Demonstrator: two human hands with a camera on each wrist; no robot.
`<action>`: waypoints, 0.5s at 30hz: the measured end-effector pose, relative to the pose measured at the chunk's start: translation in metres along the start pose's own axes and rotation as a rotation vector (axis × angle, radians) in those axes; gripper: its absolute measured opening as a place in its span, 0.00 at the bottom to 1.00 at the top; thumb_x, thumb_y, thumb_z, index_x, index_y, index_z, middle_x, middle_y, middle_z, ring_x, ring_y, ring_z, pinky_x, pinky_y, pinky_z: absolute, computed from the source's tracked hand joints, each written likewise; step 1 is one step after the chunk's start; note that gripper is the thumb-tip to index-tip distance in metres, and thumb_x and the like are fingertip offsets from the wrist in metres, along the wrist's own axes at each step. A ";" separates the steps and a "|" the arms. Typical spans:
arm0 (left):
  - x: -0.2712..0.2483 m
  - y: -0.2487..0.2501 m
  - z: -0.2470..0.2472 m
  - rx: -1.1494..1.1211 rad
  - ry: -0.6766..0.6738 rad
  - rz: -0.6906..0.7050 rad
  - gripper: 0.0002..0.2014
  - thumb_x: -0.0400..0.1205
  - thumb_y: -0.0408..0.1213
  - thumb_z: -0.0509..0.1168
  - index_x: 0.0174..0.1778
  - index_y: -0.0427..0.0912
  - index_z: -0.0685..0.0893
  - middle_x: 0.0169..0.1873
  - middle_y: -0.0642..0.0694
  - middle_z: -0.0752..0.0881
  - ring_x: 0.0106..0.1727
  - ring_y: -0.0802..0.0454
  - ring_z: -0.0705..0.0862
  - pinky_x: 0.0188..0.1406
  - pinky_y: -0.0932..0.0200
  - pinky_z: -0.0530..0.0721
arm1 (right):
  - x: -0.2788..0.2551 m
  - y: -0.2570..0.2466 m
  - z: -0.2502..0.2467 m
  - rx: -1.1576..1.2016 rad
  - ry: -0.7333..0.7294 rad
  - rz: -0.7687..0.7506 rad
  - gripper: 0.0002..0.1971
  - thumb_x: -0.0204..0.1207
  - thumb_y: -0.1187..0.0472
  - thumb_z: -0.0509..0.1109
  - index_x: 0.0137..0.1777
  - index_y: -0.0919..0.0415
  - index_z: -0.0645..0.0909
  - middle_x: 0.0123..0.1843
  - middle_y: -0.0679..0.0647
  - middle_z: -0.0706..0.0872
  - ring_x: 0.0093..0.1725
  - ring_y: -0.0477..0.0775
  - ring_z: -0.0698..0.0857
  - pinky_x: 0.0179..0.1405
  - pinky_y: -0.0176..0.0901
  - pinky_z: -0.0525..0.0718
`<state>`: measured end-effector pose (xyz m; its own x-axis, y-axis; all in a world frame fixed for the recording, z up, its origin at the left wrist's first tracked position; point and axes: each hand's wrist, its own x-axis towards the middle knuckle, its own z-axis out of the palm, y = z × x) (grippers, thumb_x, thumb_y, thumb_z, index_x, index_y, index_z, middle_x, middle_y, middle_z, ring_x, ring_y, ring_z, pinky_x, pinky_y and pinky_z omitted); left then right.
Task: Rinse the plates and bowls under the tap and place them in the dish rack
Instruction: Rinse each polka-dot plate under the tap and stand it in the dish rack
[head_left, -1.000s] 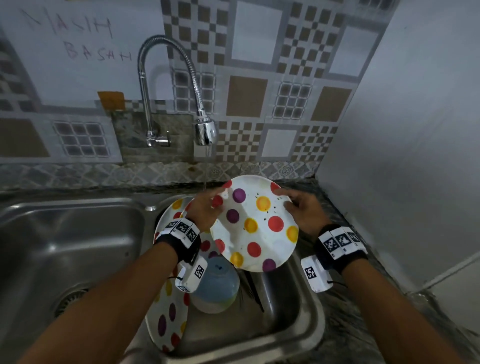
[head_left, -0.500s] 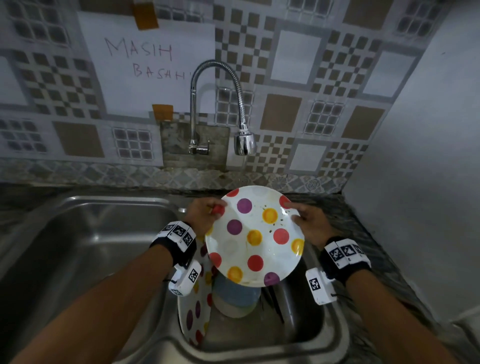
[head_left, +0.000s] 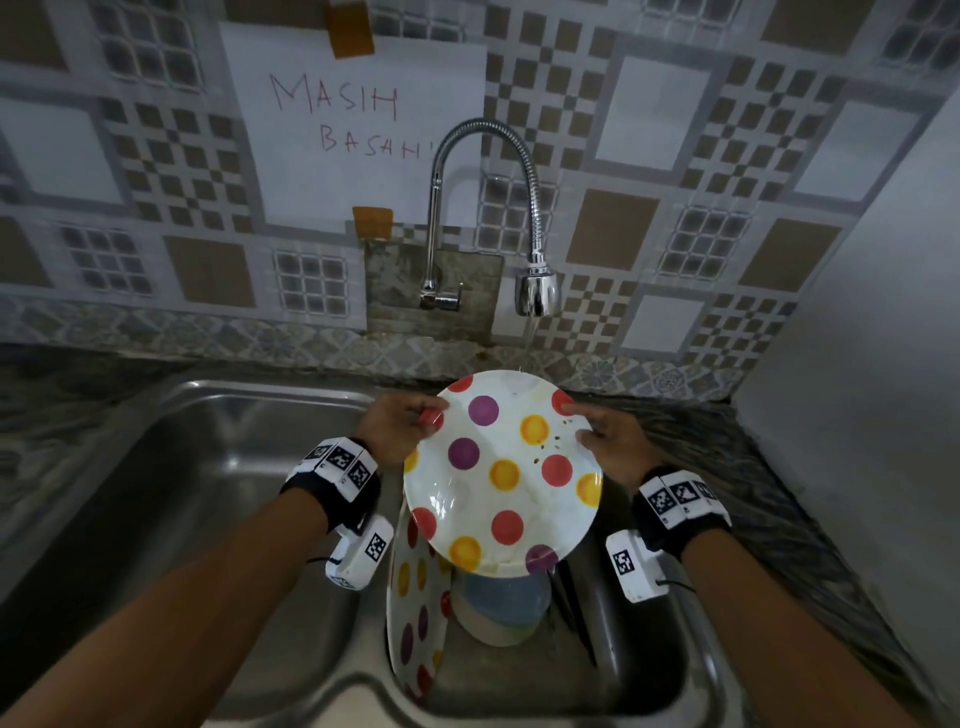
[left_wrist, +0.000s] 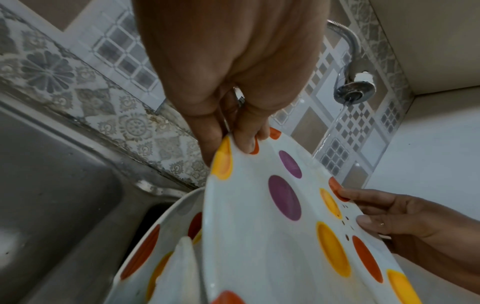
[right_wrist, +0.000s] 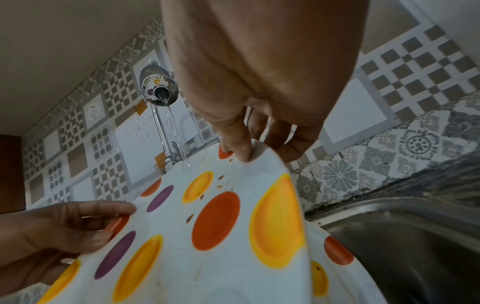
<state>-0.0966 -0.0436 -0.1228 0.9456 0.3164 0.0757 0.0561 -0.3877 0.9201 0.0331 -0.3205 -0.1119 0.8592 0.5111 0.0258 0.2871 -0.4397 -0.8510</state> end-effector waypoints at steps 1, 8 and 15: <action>0.000 -0.002 -0.002 0.001 0.015 0.002 0.16 0.77 0.22 0.69 0.46 0.51 0.88 0.43 0.53 0.86 0.39 0.70 0.85 0.45 0.70 0.81 | 0.003 -0.001 0.001 -0.013 -0.004 0.001 0.27 0.78 0.70 0.65 0.48 0.28 0.84 0.62 0.51 0.87 0.59 0.55 0.86 0.60 0.58 0.85; -0.004 -0.002 -0.018 -0.071 0.100 -0.063 0.16 0.76 0.21 0.70 0.44 0.50 0.90 0.35 0.58 0.89 0.43 0.57 0.87 0.48 0.63 0.86 | 0.021 -0.019 0.009 -0.088 -0.041 -0.053 0.26 0.79 0.68 0.65 0.50 0.26 0.82 0.59 0.50 0.88 0.55 0.59 0.87 0.56 0.62 0.86; -0.017 -0.002 -0.038 -0.171 0.174 -0.041 0.13 0.76 0.19 0.69 0.52 0.37 0.88 0.44 0.36 0.86 0.48 0.46 0.84 0.55 0.54 0.85 | 0.028 -0.023 0.015 -0.007 -0.045 -0.040 0.17 0.77 0.70 0.68 0.52 0.45 0.86 0.56 0.55 0.88 0.57 0.55 0.86 0.60 0.57 0.85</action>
<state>-0.1253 -0.0151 -0.1114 0.8736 0.4785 0.0887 0.0237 -0.2238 0.9744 0.0439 -0.2851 -0.0991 0.8270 0.5610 0.0355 0.3235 -0.4233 -0.8463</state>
